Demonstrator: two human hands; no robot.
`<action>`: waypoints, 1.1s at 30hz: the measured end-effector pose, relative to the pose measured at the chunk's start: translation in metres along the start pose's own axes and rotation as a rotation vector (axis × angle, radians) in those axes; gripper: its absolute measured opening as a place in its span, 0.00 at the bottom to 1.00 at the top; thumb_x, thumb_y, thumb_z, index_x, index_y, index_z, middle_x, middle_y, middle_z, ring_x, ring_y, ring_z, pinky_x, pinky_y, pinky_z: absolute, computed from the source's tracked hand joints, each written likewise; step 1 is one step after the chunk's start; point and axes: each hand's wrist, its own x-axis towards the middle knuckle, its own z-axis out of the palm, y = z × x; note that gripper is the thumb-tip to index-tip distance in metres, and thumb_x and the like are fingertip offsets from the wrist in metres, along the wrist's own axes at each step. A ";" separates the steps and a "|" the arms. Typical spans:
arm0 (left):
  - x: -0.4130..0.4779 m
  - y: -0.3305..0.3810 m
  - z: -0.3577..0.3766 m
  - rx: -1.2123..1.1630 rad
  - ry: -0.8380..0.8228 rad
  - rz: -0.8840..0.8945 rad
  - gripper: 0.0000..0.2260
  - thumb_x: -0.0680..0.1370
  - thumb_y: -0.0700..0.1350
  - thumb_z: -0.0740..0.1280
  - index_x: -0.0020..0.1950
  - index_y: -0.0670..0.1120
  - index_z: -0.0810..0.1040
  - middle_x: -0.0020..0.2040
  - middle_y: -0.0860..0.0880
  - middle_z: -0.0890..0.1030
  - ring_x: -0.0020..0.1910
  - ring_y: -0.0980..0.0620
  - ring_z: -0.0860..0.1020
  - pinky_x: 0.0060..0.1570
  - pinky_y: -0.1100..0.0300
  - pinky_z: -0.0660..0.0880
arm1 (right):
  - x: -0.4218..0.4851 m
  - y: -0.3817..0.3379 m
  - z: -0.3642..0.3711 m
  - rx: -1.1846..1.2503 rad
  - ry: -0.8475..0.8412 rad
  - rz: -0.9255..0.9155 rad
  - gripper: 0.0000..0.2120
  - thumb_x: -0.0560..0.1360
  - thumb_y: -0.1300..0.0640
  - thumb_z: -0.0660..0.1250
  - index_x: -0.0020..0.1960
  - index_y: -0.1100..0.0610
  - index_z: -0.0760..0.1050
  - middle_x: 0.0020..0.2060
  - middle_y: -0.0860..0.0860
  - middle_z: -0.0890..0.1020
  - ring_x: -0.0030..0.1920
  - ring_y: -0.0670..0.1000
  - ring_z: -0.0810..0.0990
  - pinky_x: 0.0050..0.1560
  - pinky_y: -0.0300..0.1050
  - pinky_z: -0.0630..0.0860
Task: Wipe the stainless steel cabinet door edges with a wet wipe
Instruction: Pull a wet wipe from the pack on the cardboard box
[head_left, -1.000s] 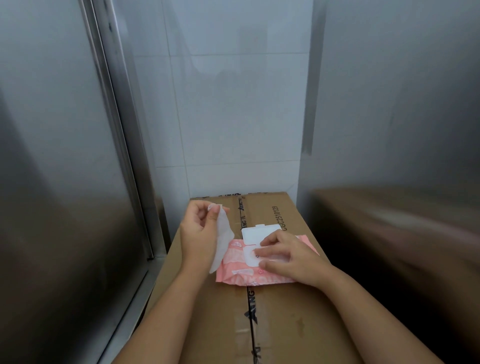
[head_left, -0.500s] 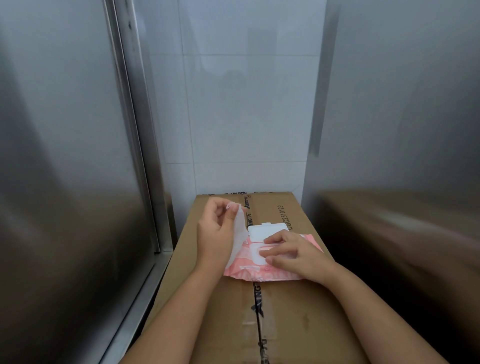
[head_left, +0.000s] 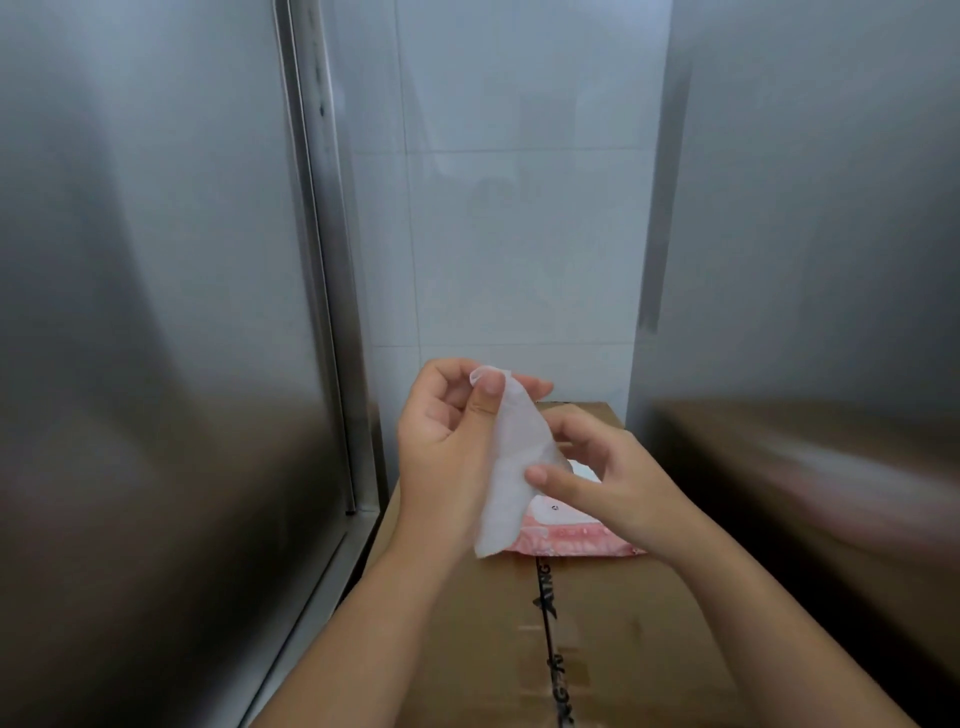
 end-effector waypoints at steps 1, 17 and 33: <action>-0.003 0.005 0.001 -0.007 -0.020 0.001 0.07 0.73 0.45 0.63 0.43 0.42 0.69 0.38 0.46 0.83 0.43 0.46 0.83 0.38 0.49 0.79 | -0.003 -0.006 0.003 0.017 0.010 -0.016 0.13 0.70 0.50 0.68 0.51 0.55 0.77 0.47 0.51 0.80 0.51 0.50 0.78 0.57 0.49 0.73; -0.066 -0.002 -0.016 0.138 -0.228 -0.200 0.24 0.68 0.53 0.74 0.60 0.53 0.70 0.54 0.53 0.82 0.51 0.52 0.81 0.42 0.61 0.78 | -0.074 -0.038 0.018 0.151 0.364 0.119 0.05 0.71 0.61 0.70 0.38 0.57 0.75 0.36 0.55 0.80 0.40 0.53 0.77 0.40 0.53 0.75; -0.124 0.036 0.018 0.553 -0.077 -0.129 0.06 0.74 0.39 0.69 0.46 0.49 0.77 0.41 0.52 0.82 0.40 0.55 0.81 0.37 0.57 0.79 | -0.124 -0.068 0.007 0.285 0.209 0.217 0.09 0.69 0.57 0.71 0.48 0.57 0.79 0.43 0.52 0.84 0.44 0.51 0.83 0.42 0.46 0.80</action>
